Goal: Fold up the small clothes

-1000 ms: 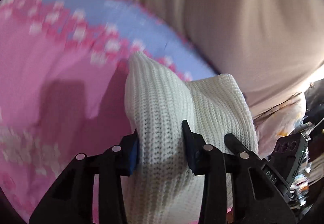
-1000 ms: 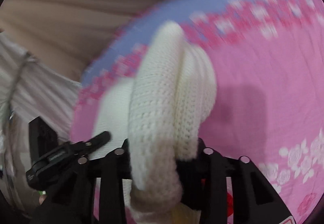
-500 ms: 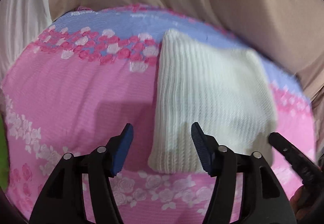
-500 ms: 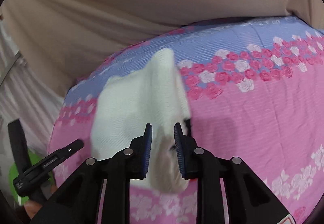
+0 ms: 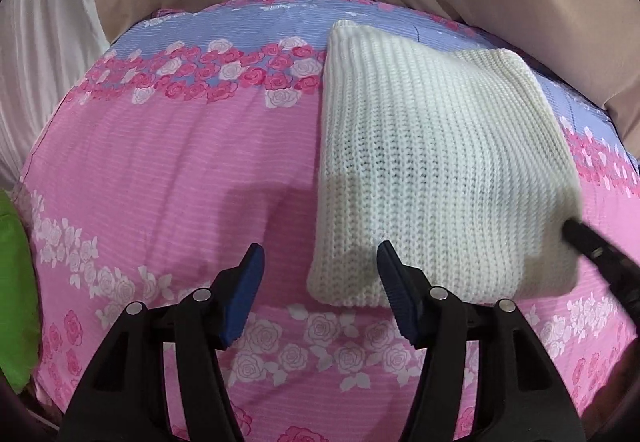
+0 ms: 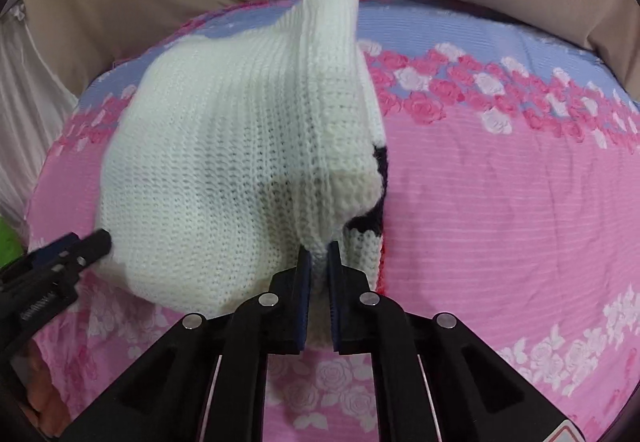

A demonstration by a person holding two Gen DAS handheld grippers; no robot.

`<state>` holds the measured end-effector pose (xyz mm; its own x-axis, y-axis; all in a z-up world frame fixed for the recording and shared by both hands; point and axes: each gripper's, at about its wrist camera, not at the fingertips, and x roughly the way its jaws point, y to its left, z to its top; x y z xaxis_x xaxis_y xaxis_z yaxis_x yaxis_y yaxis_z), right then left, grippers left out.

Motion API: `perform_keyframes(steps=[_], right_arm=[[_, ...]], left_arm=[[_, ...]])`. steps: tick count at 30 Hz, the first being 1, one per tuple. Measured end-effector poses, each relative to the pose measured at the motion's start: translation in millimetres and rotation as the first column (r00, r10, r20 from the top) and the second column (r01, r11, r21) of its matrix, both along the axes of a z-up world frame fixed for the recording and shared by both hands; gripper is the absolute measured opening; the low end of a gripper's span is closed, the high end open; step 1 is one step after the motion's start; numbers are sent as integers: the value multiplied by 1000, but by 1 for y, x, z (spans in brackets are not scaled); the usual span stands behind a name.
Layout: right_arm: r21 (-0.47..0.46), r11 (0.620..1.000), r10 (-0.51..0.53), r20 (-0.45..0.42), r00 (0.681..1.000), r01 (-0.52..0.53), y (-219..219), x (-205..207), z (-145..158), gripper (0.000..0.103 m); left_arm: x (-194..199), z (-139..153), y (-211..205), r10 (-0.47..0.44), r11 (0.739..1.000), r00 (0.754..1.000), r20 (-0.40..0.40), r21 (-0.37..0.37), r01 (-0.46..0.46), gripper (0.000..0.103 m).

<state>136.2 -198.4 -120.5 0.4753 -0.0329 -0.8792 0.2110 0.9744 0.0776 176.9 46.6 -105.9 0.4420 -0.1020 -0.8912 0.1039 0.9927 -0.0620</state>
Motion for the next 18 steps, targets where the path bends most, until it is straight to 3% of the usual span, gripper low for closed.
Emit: perform_keyframes(steps=[3,5,10,12,16,18], right_arm=[[116,993,-28,110,994,15,-1,-7,35,9],[168,986,-33,132,991,10,-4,2,43,9],[121,992,-54,60,997,46,-22,44,27,14],[147,988,-54,39,998,47,-28,51,17,17],[126,992,-5,33,999,1,-21,57,17,27],[179,984,-42,111,993,21,-25,48,39,33]], left_arm=[[1,5,-3,-2,1000,1000,7,-8,3,57],[3,7,-6,-8,1000,1000,13,-1,8,57],[7,7,-7,-5,1000,1000,14,5,5,57],[8,5,-4,7,1000,1000,7,4,-7,57],[5,8,9,39,998,999,-10,-53,-40,57],[2,11,17,60,994,998,-11,-94,-60,57]])
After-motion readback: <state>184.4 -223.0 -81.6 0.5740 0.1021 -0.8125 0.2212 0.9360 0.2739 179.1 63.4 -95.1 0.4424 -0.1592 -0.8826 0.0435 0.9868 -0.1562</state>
